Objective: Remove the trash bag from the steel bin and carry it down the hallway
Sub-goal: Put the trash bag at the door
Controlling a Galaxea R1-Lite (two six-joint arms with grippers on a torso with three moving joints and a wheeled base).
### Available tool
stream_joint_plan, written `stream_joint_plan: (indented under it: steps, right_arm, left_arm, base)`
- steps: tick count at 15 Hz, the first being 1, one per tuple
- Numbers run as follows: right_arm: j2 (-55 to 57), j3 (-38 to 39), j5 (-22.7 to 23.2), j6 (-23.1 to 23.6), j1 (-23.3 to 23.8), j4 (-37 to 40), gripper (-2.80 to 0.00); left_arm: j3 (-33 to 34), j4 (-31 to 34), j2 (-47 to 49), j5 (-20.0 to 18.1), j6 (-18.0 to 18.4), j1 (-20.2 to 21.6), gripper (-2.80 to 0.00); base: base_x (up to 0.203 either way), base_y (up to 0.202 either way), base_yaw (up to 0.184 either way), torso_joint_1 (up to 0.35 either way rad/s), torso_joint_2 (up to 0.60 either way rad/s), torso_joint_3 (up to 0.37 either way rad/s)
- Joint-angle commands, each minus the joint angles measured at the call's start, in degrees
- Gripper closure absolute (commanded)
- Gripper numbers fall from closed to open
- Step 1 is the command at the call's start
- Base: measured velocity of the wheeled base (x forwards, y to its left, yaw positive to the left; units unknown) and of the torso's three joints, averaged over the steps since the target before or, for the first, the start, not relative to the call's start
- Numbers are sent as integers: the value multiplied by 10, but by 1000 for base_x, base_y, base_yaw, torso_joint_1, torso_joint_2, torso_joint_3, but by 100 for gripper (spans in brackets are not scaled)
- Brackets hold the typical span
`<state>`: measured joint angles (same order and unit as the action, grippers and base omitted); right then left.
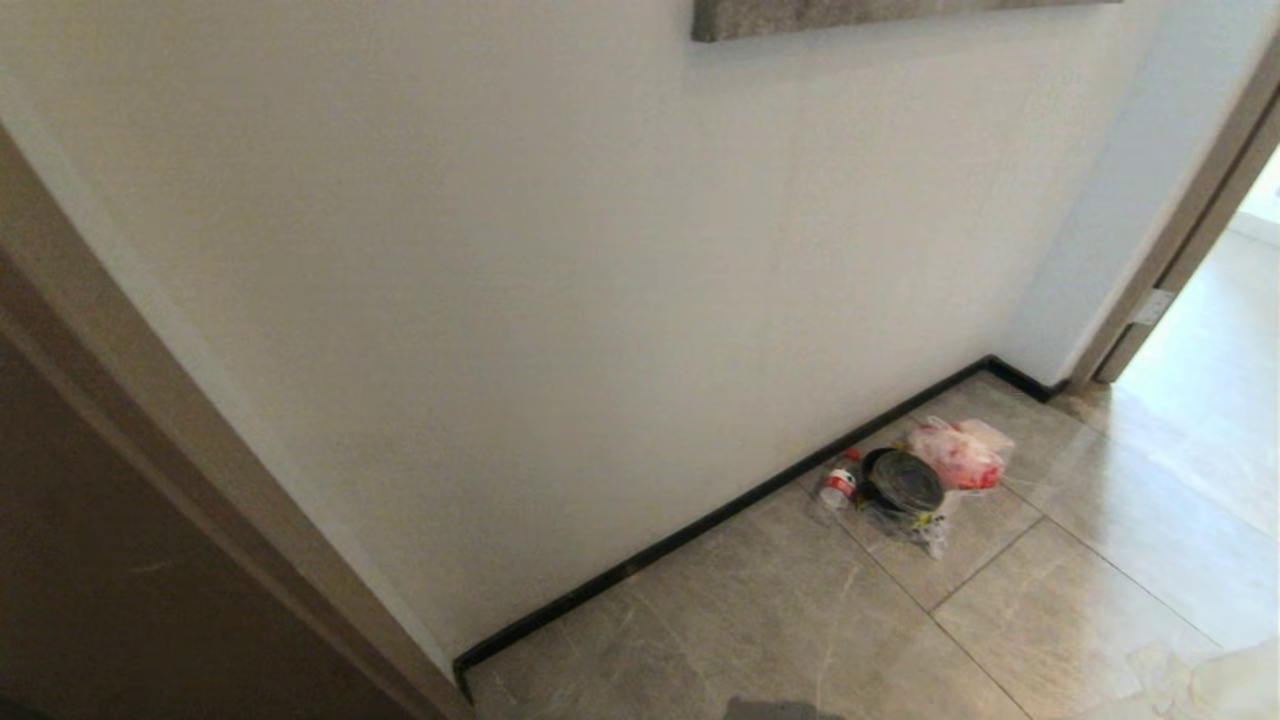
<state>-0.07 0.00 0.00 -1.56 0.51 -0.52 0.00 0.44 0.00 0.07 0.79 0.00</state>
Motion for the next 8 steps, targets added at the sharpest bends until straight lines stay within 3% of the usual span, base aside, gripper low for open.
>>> stream_joint_plan:
  steps: [1, 8]
  right_arm:
    - [0, 1, 0, 0, 0, 0, 0]
    - [0, 1, 0, 0, 0, 1, 0]
  left_arm:
    - [0, 0, 0, 0, 0, 0, 0]
    - [0, 0, 0, 0, 0, 0, 0]
  base:
    - [3, -9, 168, 3, 0, 0]
    - [3, -8, 173, 2, 3, 1]
